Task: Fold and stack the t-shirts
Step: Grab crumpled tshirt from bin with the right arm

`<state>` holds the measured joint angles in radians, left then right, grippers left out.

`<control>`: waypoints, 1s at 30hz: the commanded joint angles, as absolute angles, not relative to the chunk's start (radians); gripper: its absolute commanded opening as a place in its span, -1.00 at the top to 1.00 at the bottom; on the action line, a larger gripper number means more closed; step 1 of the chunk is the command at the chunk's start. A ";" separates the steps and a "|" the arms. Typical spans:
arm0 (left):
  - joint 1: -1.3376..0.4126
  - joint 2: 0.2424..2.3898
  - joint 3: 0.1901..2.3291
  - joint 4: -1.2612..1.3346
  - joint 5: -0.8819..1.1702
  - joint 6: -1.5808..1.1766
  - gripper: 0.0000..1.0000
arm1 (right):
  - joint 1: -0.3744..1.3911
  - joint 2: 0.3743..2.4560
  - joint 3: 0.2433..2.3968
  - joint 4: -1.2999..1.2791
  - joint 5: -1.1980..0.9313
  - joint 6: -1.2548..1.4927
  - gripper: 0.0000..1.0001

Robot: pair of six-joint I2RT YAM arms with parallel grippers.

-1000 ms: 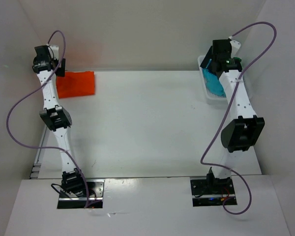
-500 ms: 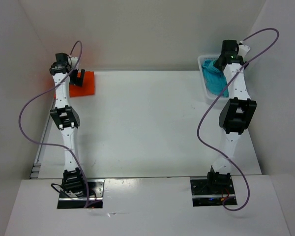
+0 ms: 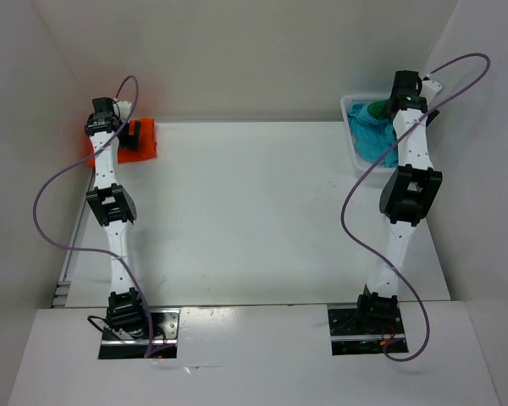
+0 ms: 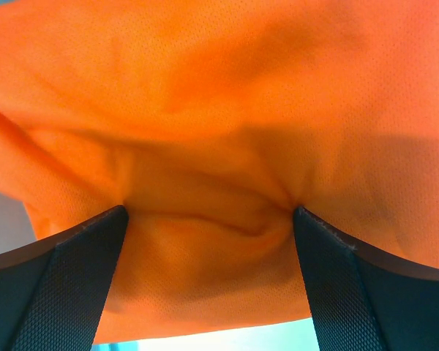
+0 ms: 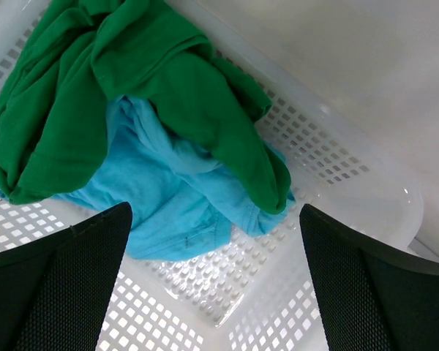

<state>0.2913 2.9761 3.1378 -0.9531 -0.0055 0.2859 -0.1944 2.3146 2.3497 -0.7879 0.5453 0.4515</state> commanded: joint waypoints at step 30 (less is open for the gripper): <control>0.264 2.738 3.129 -1.040 0.104 0.299 -1.00 | -0.302 2.425 2.326 -0.736 0.417 0.543 0.39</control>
<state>0.2584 2.7888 3.1203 -0.9970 0.0761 0.3111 -0.2615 2.4413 2.3444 -0.7849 0.4278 0.5098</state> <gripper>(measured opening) 1.000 0.366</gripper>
